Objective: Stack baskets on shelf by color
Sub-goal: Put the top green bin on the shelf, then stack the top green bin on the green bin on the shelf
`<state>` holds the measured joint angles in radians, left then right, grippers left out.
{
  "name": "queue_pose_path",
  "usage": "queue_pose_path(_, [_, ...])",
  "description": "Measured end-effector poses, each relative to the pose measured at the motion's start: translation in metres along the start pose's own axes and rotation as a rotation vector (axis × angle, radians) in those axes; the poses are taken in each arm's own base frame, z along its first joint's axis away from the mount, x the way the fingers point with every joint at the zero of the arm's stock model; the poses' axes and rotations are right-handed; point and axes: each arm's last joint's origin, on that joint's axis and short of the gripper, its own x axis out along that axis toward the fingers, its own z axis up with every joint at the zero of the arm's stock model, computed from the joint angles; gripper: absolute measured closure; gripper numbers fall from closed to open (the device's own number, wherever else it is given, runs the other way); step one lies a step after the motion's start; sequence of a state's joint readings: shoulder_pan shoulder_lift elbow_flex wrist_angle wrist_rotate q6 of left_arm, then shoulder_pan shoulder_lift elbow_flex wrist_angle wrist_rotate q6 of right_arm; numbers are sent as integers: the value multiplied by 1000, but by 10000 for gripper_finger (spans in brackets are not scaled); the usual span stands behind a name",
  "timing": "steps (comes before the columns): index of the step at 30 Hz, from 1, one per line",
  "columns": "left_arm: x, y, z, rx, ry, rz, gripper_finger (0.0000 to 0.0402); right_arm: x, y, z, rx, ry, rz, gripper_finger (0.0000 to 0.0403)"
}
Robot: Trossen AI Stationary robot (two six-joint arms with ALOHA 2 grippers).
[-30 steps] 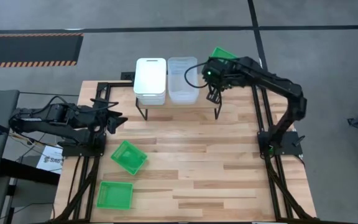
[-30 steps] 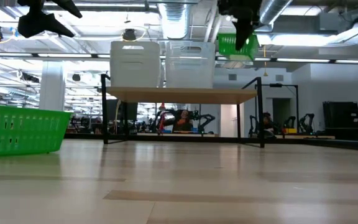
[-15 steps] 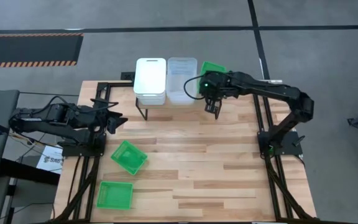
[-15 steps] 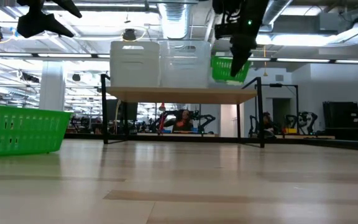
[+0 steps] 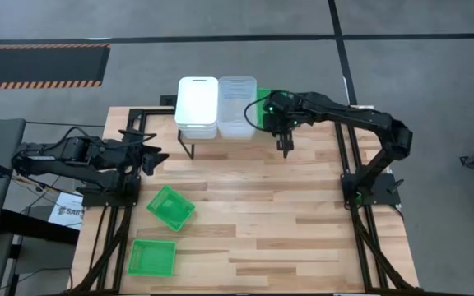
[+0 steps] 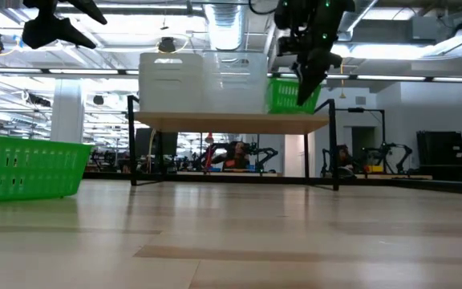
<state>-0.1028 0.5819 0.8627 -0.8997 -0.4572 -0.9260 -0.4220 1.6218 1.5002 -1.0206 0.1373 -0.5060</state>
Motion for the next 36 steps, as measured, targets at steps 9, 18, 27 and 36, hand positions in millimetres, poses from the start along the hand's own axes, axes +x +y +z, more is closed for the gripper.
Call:
queue_pose_path(9, [0,0,-1,-2,23,-18,157,2,-9,-2,67,-57,54,380])
queue_pose_path(18, [0,-1,-1,19,25,-20,157,1,-13,-6,123,-32,60,277])
queue_pose_path(27, [7,-3,-14,52,330,-89,157,-63,-20,8,194,-140,22,168])
queue_pose_path(36, [55,-15,-54,172,713,327,157,-152,7,12,246,-381,22,171])
